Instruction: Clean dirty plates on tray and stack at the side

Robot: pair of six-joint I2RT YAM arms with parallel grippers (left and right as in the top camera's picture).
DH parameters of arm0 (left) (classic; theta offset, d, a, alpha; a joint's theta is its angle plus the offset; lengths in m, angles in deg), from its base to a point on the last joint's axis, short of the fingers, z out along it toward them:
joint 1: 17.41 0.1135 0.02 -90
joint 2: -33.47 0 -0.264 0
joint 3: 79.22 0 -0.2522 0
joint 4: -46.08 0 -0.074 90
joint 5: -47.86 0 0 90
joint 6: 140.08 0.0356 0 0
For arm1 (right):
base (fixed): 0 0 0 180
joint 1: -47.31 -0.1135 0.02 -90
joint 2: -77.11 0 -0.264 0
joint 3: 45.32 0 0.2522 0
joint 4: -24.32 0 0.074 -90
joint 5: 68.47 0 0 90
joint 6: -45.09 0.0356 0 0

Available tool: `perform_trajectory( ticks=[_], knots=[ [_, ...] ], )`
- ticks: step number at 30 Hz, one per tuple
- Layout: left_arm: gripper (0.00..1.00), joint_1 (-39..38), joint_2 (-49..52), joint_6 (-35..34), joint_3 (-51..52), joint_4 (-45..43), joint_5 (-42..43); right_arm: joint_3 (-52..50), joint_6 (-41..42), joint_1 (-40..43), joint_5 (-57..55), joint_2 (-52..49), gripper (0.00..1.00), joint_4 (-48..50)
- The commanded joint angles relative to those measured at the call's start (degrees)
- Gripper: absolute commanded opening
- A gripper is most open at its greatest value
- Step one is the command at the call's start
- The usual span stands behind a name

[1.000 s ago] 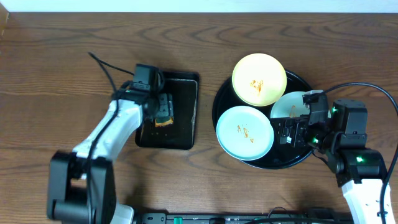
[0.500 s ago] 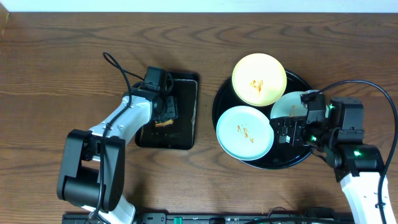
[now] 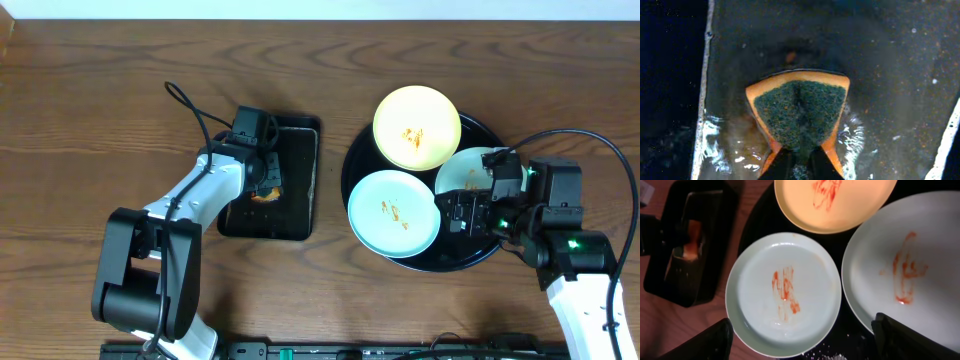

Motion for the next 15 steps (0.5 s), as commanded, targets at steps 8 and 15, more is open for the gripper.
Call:
perform_trajectory(
  ticks=[8, 15],
  knots=[
    [0.07, -0.1, -8.2, -0.1, -1.2, 2.8, 3.5, 1.0, 0.9, -0.7, 4.6, -9.0, 0.63, -1.5],
    [0.08, -0.1, -17.2, -0.1, -1.2, 2.7, 12.5, 1.0, 1.9, -1.9, 5.3, -19.3, 0.47, -1.7]
  ],
)
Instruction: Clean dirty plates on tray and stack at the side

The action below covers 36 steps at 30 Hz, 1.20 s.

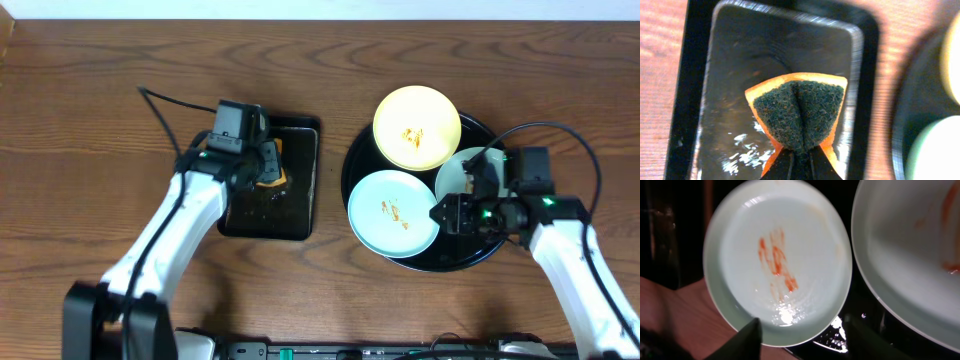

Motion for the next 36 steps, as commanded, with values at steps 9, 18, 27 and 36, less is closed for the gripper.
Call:
perform_trajectory(
  ticks=[9, 18, 27, 36],
  knots=[
    [0.07, -1.1, -4.5, 1.0, -1.2, -0.2, 12.9, 1.0, 4.6, -1.8, -1.5, -11.9, 0.38, 0.2],
    [0.08, -1.6, -4.5, 2.2, -1.2, -2.3, 10.4, 0.9, 5.5, -1.8, -3.9, -12.8, 0.38, 1.9],
    [0.08, -1.7, -4.0, 2.7, -1.1, -3.4, 5.5, 0.6, 7.8, -1.9, -3.9, -12.8, 0.4, 2.3],
    [0.07, -3.8, 3.3, 2.5, -1.1, -3.6, 5.5, 0.6, 8.0, -2.4, -3.9, -12.8, 0.38, 3.4]
  ],
)
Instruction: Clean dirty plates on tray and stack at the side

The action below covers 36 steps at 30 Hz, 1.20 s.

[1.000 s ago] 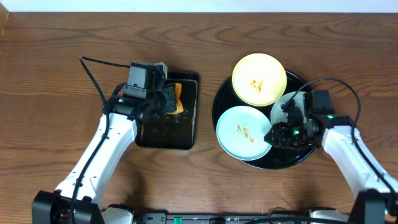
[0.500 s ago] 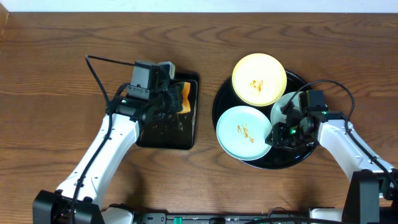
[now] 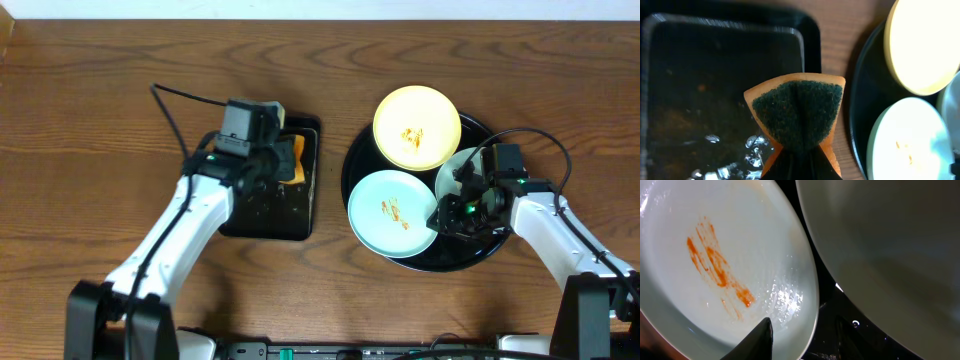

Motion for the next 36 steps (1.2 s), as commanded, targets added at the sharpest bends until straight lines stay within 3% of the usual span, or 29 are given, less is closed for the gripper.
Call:
perform_trajectory(
  ticks=[1, 12, 23, 36],
  knots=[
    [0.07, -1.0, 4.1, 0.7, -1.1, -0.4, -0.8, 0.6, 0.7, -1.2, -0.1, -0.1, 0.38, 0.5],
    [0.08, -4.3, 13.7, -1.7, -1.1, -3.8, -0.5, 0.6, 0.7, -2.6, -0.2, -0.1, 0.37, 1.0],
    [0.08, -10.3, 13.9, -3.4, -1.1, -8.7, -0.2, 0.6, 0.7, -2.6, -0.2, -0.1, 0.37, 1.0],
    [0.08, -9.0, 12.0, -4.9, -1.2, -9.2, -0.4, 0.5, 0.7, -2.6, -0.2, -0.1, 0.44, 0.6]
  ],
)
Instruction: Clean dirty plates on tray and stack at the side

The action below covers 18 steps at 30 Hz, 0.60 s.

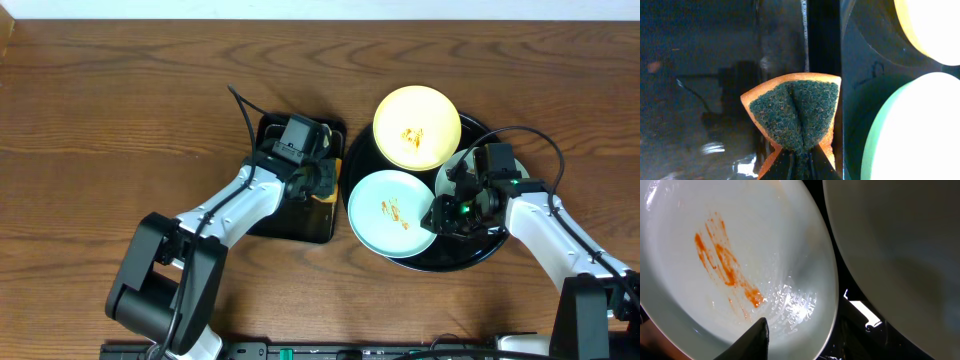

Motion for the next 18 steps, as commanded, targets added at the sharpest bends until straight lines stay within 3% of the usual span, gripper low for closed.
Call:
perform_trajectory(
  ticks=[1, 9, 18],
  knots=[
    [0.09, 1.6, -2.6, -0.3, -1.2, -0.3, -0.2, 0.5, 0.4, -0.5, 0.0, -0.1, 0.45, -0.2],
    [0.09, 4.1, -9.8, -0.3, -1.2, 0.2, -2.8, -0.9, 0.4, -0.9, 0.0, -0.1, 0.4, 1.2],
    [0.08, 4.1, -11.1, 1.8, -1.2, 1.1, -6.4, -4.5, 3.5, -1.9, -0.1, -0.1, 0.34, 5.4]
  ],
)
